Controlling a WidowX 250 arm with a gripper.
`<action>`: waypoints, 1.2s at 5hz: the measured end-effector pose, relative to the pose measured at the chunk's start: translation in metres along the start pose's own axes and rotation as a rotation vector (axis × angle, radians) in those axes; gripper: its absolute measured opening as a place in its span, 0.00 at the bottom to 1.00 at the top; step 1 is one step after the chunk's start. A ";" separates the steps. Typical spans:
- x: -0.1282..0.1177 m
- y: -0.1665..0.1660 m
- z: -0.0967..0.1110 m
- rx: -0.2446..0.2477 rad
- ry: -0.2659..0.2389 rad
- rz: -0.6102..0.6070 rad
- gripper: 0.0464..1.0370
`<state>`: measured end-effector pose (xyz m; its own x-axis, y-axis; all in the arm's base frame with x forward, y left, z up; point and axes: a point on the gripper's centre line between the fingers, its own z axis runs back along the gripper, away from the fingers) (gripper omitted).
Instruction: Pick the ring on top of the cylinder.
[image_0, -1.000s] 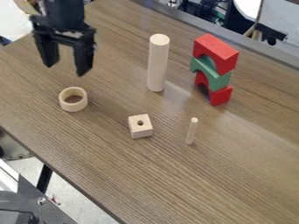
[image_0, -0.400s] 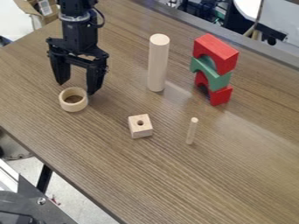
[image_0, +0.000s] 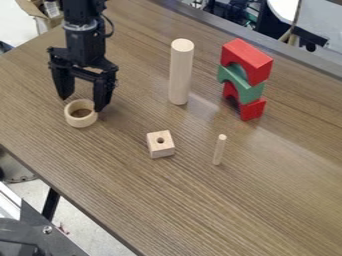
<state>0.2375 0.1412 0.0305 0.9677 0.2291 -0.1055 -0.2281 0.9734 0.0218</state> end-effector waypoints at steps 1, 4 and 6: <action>-0.004 0.003 -0.002 -0.035 0.008 0.027 0.96; -0.005 0.004 -0.010 -0.119 0.006 0.076 0.70; 0.007 -0.016 0.015 -0.095 0.001 -0.053 0.69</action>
<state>0.2494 0.1273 0.0448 0.9786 0.1771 -0.1045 -0.1856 0.9795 -0.0777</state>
